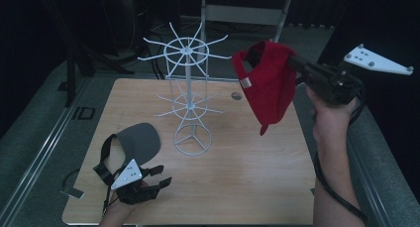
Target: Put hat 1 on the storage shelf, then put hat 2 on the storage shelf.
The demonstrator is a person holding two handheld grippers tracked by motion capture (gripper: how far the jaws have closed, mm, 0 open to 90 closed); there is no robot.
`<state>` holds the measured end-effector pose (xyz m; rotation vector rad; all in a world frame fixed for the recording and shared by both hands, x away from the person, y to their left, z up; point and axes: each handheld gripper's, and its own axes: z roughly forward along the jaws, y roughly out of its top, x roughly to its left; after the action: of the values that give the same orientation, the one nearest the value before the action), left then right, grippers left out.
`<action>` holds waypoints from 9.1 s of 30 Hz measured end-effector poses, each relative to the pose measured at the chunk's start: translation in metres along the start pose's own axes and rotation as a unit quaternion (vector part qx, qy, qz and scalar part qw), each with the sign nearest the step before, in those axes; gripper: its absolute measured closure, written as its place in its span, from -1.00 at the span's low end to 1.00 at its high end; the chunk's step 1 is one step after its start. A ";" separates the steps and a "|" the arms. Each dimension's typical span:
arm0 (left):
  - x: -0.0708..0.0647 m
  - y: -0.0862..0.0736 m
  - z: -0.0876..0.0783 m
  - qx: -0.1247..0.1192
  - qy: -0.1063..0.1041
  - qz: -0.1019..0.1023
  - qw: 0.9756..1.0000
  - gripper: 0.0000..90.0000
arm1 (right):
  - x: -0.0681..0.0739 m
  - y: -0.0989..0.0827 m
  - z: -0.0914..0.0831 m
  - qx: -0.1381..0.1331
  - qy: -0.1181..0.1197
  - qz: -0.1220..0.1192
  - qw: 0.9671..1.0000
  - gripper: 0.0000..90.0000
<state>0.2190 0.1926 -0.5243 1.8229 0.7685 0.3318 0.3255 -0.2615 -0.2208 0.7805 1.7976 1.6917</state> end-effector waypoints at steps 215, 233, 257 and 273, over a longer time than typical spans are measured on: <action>0.065 0.060 -0.110 -0.104 0.169 0.050 0.979 0.85 | -0.038 -0.336 -0.088 0.235 -0.179 0.090 0.951 -0.69; 0.039 0.128 -0.129 -0.144 0.142 0.092 0.975 0.85 | -0.040 -0.335 -0.087 0.230 -0.145 0.099 0.957 -0.69; 0.044 0.207 -0.127 -0.164 0.041 0.108 0.980 0.85 | -0.039 -0.336 -0.085 0.236 -0.120 0.092 0.960 -0.69; 0.044 0.250 -0.126 -0.170 0.073 0.124 0.975 0.85 | -0.038 -0.336 -0.084 0.244 -0.117 0.088 0.959 -0.69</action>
<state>0.2675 0.2603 -0.2530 1.5792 0.5417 0.7223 0.2752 -0.3607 -0.5514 1.3230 2.0440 1.1930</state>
